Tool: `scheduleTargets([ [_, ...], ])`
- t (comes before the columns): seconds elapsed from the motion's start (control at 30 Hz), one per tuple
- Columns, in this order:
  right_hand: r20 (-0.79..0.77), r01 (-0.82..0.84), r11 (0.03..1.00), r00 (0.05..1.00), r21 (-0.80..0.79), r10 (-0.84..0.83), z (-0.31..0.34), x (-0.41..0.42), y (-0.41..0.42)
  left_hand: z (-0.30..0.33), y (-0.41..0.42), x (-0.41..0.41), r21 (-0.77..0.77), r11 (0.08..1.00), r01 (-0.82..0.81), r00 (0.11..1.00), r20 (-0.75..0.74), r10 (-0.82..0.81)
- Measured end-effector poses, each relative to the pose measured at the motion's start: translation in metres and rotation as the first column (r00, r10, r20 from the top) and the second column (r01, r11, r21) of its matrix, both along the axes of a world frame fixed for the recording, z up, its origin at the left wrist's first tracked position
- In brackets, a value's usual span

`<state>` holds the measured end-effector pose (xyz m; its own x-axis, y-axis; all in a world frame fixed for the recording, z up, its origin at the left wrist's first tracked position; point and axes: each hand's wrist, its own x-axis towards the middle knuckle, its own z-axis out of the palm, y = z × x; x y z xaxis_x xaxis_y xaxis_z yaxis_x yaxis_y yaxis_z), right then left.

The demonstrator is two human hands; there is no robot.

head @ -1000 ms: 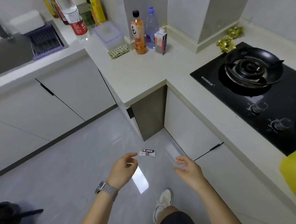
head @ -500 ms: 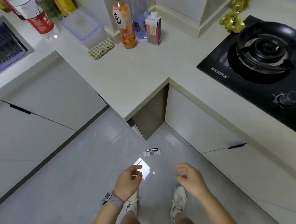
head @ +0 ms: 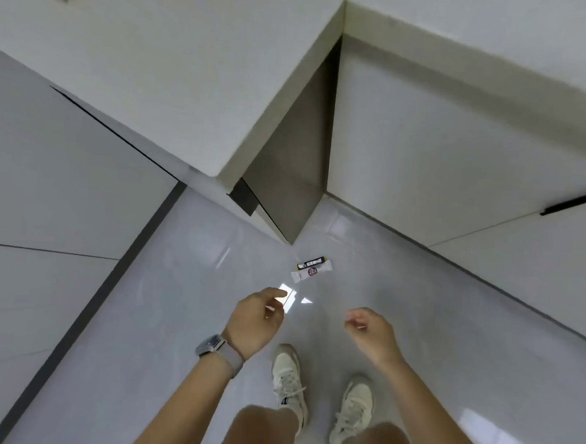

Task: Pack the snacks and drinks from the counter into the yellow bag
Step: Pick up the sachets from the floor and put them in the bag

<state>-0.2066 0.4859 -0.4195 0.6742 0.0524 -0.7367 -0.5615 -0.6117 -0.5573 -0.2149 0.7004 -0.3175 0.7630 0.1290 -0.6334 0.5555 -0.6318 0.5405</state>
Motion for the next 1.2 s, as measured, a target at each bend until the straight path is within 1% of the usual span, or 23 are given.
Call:
scheduleTargets([
  [0.13, -0.001, -0.003, 0.999, 1.000, -0.032, 0.003, -0.075, 0.002, 0.006, -0.080, -0.009, 0.000, -0.024, 1.000, -0.013, 1.000, 0.006, 0.014],
  [0.23, -0.011, 0.008, 1.000, 1.000, -0.017, -0.008, -0.128, 0.010, 0.011, -0.138, -0.011, 0.004, -0.030, 1.000, 0.002, 0.999, 0.035, -0.001],
  [0.33, -0.041, -0.062, 0.998, 0.997, -0.004, 0.062, -0.179, 0.018, 0.020, -0.187, -0.007, 0.014, -0.025, 1.000, -0.009, 0.999, 0.036, 0.010],
  [0.43, -0.091, -0.129, 0.991, 0.987, 0.025, 0.131, -0.226, 0.026, 0.033, -0.225, 0.000, 0.026, -0.012, 1.000, -0.006, 0.999, 0.040, 0.006],
  [0.5, -0.107, -0.156, 0.988, 0.982, 0.017, 0.157, -0.254, 0.032, 0.045, -0.243, 0.009, 0.032, -0.011, 1.000, -0.010, 0.998, 0.061, 0.010],
  [0.6, -0.060, -0.237, 0.971, 0.970, -0.036, 0.235, -0.295, 0.044, 0.064, -0.262, 0.021, 0.041, 0.037, 0.999, 0.011, 0.996, 0.084, -0.014],
  [0.67, 0.019, -0.337, 0.932, 0.939, -0.137, 0.342, -0.324, 0.053, 0.078, -0.271, 0.026, 0.048, 0.118, 0.985, 0.123, 0.991, 0.045, -0.129],
  [0.73, 0.108, -0.390, 0.885, 0.898, -0.255, 0.427, -0.349, 0.062, 0.089, -0.274, 0.026, 0.055, 0.198, 0.953, 0.230, 0.972, -0.003, -0.234],
  [0.83, 0.174, -0.457, 0.792, 0.812, -0.406, 0.557, -0.383, 0.072, 0.096, -0.269, 0.017, 0.064, 0.254, 0.932, 0.259, 0.961, 0.027, -0.275],
  [0.9, 0.170, -0.511, 0.714, 0.744, -0.479, 0.646, -0.403, 0.079, 0.096, -0.270, 0.011, 0.063, 0.324, 0.894, 0.309, 0.943, 0.013, -0.331],
  [0.97, 0.165, -0.537, 0.656, 0.694, -0.530, 0.701, -0.422, 0.089, 0.095, -0.272, 0.009, 0.061, 0.415, 0.826, 0.380, 0.915, -0.038, -0.402],
  [1.0, 0.158, -0.547, 0.630, 0.673, -0.551, 0.723, -0.431, 0.094, 0.095, -0.272, 0.008, 0.059, 0.438, 0.812, 0.385, 0.911, -0.042, -0.409],
  [1.1, 0.122, -0.546, 0.573, 0.650, -0.612, 0.750, -0.451, 0.108, 0.093, -0.269, 0.008, 0.057, 0.446, 0.826, 0.344, 0.923, 0.000, -0.385],
  [1.2, 0.050, -0.565, 0.472, 0.605, -0.676, 0.795, -0.462, 0.110, 0.095, -0.265, 0.014, 0.057, 0.481, 0.817, 0.319, 0.922, 0.041, -0.384],
])
